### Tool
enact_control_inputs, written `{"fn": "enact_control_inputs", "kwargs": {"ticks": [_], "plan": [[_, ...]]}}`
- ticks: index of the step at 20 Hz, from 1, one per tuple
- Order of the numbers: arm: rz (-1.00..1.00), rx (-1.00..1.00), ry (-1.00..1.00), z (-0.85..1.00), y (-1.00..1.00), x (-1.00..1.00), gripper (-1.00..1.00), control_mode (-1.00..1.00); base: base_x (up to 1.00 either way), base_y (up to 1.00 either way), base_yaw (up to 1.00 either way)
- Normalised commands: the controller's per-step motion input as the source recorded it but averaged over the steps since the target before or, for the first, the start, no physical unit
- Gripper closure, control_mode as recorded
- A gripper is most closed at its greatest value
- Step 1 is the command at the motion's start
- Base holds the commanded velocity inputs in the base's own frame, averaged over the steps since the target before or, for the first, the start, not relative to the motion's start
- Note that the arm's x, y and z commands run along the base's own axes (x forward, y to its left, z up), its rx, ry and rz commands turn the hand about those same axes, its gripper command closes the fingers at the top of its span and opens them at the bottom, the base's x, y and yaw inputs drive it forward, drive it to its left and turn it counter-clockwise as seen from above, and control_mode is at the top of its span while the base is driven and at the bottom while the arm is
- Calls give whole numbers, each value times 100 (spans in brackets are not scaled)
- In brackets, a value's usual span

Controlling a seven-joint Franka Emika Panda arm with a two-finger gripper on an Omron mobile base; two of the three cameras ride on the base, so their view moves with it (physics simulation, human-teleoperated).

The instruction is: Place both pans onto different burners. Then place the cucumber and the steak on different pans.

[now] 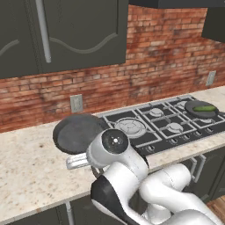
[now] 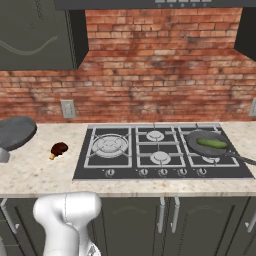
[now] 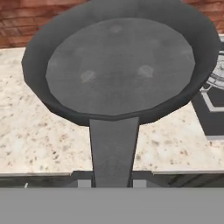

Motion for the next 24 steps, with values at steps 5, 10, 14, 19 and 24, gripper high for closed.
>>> {"fn": "enact_control_inputs", "kwargs": {"ticks": [5, 10, 14, 19, 24], "plan": [[-8, 0, 3, 56, -55, -76, 100, -100, 0, 0, 0], [-10, 0, 7, 38, -57, -53, 100, -100, 0, 0, 0], [-8, 0, 6, 33, -63, -36, 100, -100, 0, 0, 0], [-5, 0, 2, 8, -57, -4, 100, -100, 0, 0, 0], [-3, 0, 0, 2, -63, -1, 100, -100, 0, 0, 0]]}}
